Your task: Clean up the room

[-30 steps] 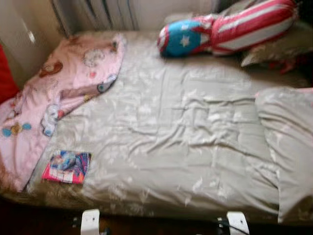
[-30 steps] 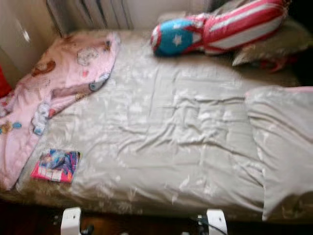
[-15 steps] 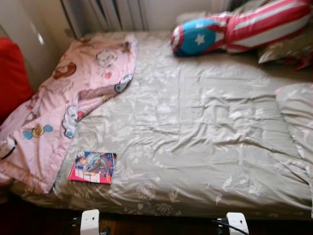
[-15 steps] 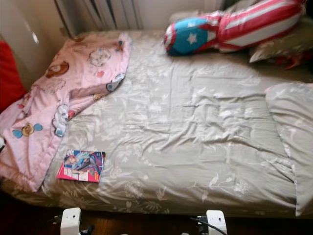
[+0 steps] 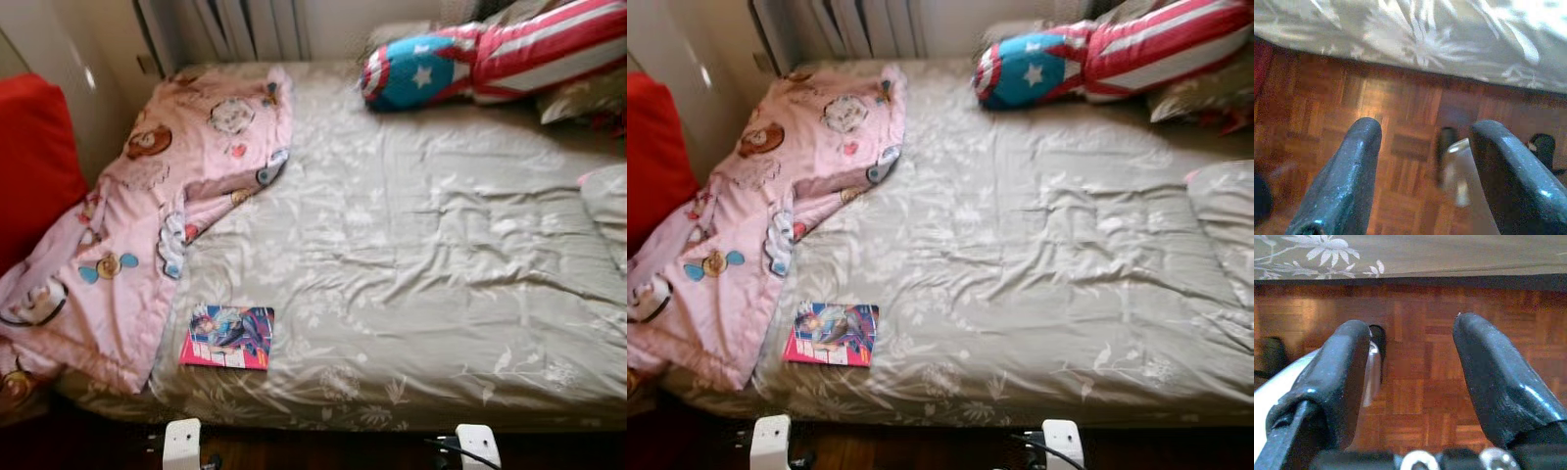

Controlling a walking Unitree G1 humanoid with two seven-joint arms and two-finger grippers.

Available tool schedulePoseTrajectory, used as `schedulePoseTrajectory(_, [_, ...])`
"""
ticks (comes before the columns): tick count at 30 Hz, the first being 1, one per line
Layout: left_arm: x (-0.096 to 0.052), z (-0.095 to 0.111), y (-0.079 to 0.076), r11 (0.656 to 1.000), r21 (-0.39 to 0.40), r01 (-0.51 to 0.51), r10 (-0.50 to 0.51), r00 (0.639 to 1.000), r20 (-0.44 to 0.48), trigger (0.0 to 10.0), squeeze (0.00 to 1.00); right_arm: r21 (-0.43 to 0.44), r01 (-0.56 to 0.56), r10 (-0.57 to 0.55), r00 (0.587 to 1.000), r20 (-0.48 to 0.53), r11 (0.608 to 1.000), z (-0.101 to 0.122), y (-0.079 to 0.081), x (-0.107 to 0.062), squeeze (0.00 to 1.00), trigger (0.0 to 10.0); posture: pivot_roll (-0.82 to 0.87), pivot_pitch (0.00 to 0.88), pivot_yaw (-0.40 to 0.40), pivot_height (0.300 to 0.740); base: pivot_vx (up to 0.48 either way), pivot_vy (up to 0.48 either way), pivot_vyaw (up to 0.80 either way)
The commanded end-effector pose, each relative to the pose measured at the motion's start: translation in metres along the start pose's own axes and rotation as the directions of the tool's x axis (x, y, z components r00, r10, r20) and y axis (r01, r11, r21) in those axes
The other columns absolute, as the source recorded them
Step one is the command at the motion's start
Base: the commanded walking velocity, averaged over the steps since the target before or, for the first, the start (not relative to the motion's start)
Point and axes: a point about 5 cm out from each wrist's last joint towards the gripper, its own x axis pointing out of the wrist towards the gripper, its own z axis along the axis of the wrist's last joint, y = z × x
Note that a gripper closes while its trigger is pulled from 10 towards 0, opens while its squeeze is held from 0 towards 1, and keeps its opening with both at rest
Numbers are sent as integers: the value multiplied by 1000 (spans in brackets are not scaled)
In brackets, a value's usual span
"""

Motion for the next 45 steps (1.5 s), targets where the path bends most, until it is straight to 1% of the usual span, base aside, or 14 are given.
schedulePoseTrajectory(1, [-5, -19, 5, 1000, -12, -25, 24, 998, -65, 10000, 0, -11, -19, 19, 999, -31, 1000, -10, 5, -2, 0, 10000, -126, 123, 7, 740, 0, 382, 0])
schedulePoseTrajectory(10, [-5, -19, 5, 999, -15, -29, 28, 998, -62, 10000, 0, -16, -28, 27, 999, -29, 999, -10, 7, -2, 0, 10000, -128, 121, 13, 740, 0, 383, 0])
schedulePoseTrajectory(35, [-4, -15, 10, 999, -11, -39, 39, 998, -51, 10000, 0, -5, -26, 26, 999, -31, 1000, -10, 9, -1, 0, 10000, -116, 158, 17, 740, 0, 377, 0])
schedulePoseTrajectory(37, [-4, -14, 10, 999, -4, -37, 37, 998, -47, 10000, 0, -5, -26, 26, 999, -32, 1000, -9, 9, -1, 0, 10000, -115, 159, 17, 740, 0, 0, 0])
schedulePoseTrajectory(45, [-4, -12, 10, 999, -17, -39, 38, 999, -30, 10000, 0, -4, -27, 27, 999, -30, 1000, -9, 9, -1, 0, 10000, -112, 165, 18, 740, 0, 0, 0])
